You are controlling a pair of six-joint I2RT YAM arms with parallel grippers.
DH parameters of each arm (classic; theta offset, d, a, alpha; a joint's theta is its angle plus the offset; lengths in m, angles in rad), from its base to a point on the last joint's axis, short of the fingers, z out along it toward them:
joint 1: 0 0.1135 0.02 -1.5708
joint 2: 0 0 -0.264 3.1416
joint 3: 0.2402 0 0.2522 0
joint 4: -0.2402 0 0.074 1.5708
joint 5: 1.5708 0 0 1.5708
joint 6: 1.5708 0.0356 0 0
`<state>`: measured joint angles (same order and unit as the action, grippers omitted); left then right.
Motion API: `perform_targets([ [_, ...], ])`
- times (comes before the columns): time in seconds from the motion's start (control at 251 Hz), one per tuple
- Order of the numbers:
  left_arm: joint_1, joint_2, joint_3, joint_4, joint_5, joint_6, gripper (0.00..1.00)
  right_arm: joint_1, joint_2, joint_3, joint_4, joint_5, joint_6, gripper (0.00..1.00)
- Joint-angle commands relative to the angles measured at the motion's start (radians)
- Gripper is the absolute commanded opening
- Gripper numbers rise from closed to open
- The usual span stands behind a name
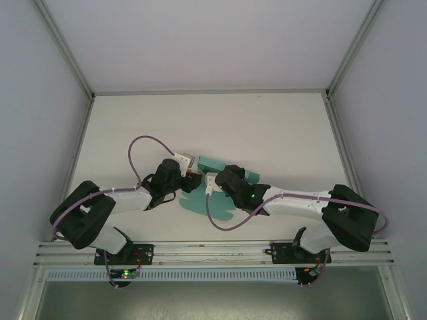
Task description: Assemble paper box
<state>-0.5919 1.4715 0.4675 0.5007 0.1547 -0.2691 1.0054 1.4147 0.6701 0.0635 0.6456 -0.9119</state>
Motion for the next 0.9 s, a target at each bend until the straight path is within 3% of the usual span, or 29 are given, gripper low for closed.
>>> perform_targets([
  [0.0,-0.012,0.022,0.02,0.066,-0.009,0.008,0.5,0.015,0.038,-0.002,-0.122,-0.096,0.072,0.18],
  [0.275,-0.013,0.041,0.016,0.089,-0.035,-0.008,0.62,0.067,0.072,-0.079,-0.086,0.053,0.106,0.0],
  [0.583,0.039,-0.066,-0.025,-0.003,-0.078,-0.059,0.68,0.116,0.072,-0.123,-0.068,0.148,0.099,0.0],
  [0.894,0.053,-0.056,-0.017,-0.117,-0.078,-0.047,0.68,0.112,0.203,-0.227,0.348,0.306,-0.13,0.0],
])
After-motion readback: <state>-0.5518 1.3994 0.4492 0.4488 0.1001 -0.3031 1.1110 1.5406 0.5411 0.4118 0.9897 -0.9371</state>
